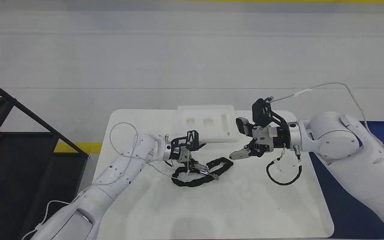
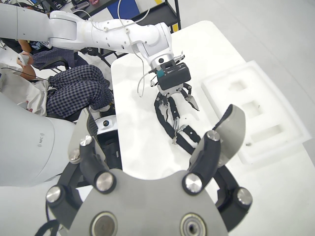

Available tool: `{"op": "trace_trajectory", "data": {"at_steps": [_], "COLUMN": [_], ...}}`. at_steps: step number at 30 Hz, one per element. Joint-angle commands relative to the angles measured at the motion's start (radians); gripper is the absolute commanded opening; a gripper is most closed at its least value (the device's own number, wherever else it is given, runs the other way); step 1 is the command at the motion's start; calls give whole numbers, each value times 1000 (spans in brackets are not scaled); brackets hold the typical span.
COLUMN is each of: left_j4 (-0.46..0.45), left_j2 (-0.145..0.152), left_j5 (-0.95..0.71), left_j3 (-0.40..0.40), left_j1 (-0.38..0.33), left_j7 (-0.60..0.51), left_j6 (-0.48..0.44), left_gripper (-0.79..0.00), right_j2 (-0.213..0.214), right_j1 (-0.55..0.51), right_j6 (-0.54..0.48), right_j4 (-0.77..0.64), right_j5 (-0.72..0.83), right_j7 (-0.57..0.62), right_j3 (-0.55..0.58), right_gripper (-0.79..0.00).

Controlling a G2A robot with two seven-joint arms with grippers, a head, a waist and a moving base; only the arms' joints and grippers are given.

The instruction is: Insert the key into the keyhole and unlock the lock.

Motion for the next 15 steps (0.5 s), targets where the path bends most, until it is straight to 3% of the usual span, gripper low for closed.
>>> {"op": "trace_trajectory", "data": {"at_steps": [1,5,15], "left_j4": [15,52,124], "left_j2": [10,34,119], "left_j5": [-25,-104,-294], "left_j3": [1,21,236], "left_j1": [-44,-140,-425], "left_j7": [30,85,176], "left_j6": [0,0,0], "left_gripper": [0,0,0], "right_j2": [-7,-24,-75], "right_j1": [-4,0,119], "right_j6": [-30,-89,-274], "right_j4": [26,96,295], "right_j5": [-67,-180,-322], "right_j7": [-59,-174,-305], "right_j3": [-2,-9,-41], "right_gripper": [0,0,0]}}
